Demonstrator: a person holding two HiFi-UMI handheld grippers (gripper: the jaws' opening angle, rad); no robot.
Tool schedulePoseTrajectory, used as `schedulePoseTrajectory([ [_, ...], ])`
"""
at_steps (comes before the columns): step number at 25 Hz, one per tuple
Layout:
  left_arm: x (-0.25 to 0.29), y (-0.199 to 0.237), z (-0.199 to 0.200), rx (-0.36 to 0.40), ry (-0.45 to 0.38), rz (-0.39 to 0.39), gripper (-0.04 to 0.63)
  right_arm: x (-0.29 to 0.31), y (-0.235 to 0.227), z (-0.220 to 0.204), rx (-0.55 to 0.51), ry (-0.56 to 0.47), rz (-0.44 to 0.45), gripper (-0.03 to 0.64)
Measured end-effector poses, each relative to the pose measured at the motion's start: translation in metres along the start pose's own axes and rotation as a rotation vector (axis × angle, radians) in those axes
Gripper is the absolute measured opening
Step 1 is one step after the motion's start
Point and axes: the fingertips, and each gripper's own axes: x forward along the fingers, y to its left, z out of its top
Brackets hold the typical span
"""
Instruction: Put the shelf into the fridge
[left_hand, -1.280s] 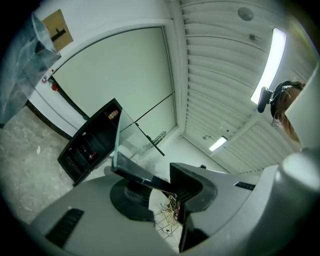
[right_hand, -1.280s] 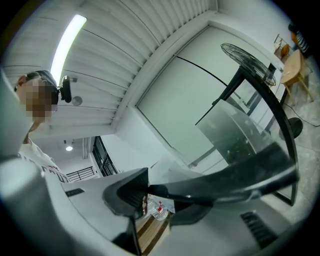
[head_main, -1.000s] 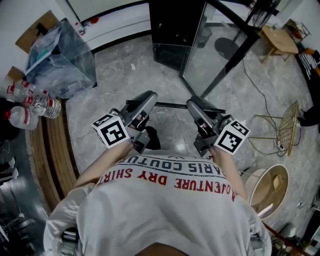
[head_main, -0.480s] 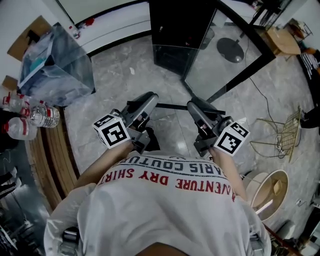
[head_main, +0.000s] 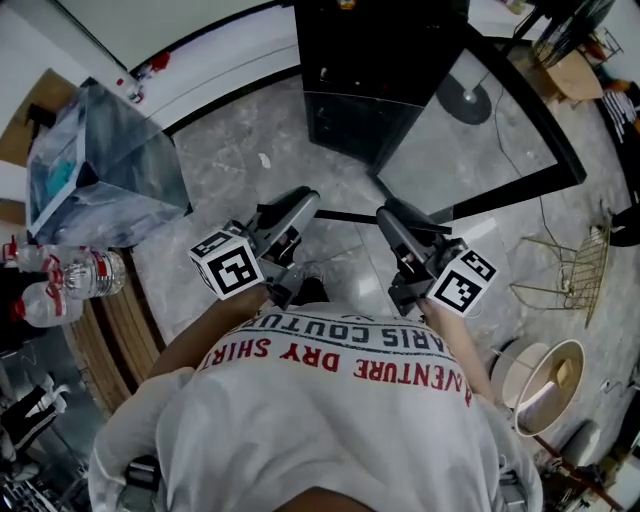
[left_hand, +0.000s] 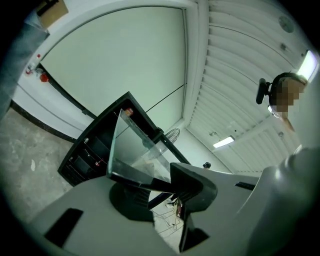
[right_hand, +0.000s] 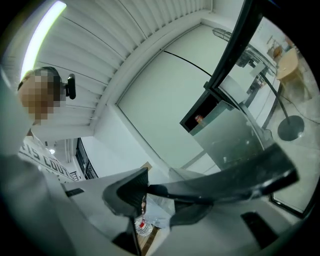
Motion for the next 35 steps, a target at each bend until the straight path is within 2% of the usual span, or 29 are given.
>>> schedulePoseTrajectory([
  [11, 0.033, 0.078, 0.054, -0.005, 0.074, -0.029, 0.126, 0.08, -0.048, 0.009, 0.031, -0.042, -0.071, 0.137],
  [22, 0.055, 0.122, 0.061, -0.01, 0.119, -0.014, 0.127, 0.107, -0.086, 0.004, 0.077, -0.049, -0.111, 0.137],
  [35, 0.105, 0.183, 0.067, -0.041, 0.199, -0.007, 0.129, 0.139, -0.155, 0.003, 0.158, -0.064, -0.17, 0.137],
])
